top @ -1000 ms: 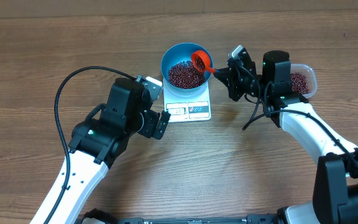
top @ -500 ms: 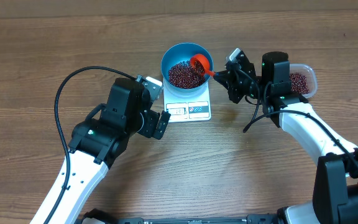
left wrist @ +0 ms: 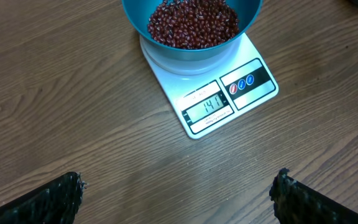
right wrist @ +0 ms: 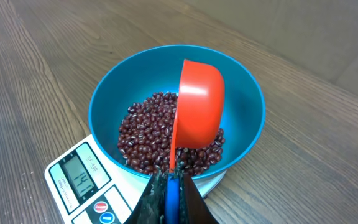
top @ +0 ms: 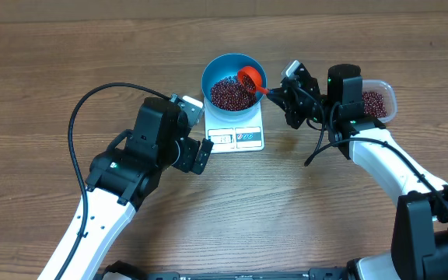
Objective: Scoop item into bowl and weigh 150g on scale
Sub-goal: 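Hold the scoop tilted over the bowl, shaking out remaining beans, then tap the red scoop over the teal bowl to trickle beans, right gripper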
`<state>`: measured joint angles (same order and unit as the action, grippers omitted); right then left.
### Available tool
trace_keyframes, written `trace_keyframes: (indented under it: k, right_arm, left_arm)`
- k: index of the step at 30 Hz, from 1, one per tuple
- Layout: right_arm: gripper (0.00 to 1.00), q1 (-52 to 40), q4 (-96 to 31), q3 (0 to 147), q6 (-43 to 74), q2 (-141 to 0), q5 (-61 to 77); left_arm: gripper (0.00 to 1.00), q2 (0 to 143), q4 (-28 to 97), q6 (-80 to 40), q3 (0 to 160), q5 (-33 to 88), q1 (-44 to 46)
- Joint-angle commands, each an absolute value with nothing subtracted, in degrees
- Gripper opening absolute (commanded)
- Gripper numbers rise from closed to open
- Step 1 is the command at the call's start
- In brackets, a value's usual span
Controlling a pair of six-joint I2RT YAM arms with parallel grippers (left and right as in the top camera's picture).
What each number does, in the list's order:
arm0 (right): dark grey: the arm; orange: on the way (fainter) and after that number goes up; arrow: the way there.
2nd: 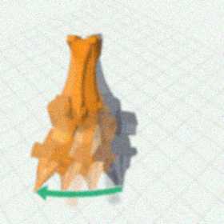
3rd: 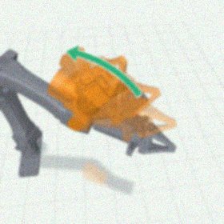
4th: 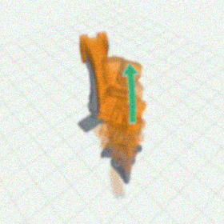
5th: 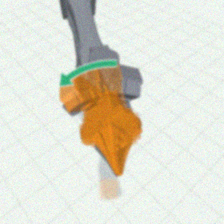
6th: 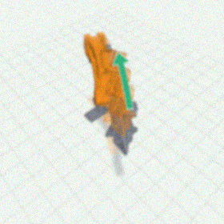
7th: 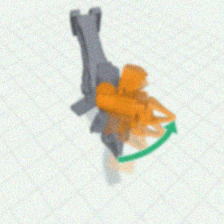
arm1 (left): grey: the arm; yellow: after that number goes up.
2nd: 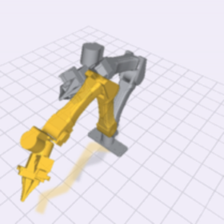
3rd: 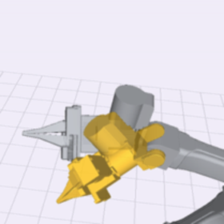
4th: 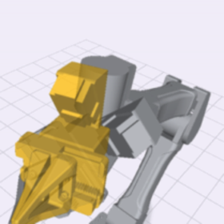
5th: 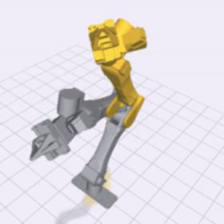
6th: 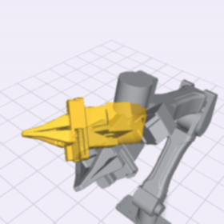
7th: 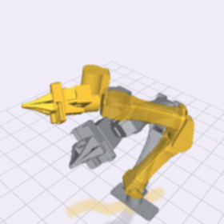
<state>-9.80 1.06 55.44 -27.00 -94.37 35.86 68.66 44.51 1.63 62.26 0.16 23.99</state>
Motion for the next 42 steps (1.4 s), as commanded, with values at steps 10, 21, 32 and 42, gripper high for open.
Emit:
trace_keyframes:
  k: [10,21,32,42]
  right_arm:
    - [0.04,-10.0,1.37,55.55,-28.21,-94.37,36.95]
    - [0.04,-10.0,1.85,55.55,-28.58,-94.37,34.7]
    - [0.04,-10.02,0.78,55.55,-28.6,-94.37,34.79]
    - [0.04,-10.02,0.73,55.55,-28.6,-94.37,34.79]
  left_arm:
    - [1.0,68.99,44.34,1.1,62.04,-0.25,24.03]
    - [1.0,68.99,44.34,1.1,62.04,-0.25,24.03]
    - [1.0,68.99,44.34,1.1,62.04,-0.25,24.03]
    - [0.99,68.99,44.34,1.1,62.04,-0.25,24.03]
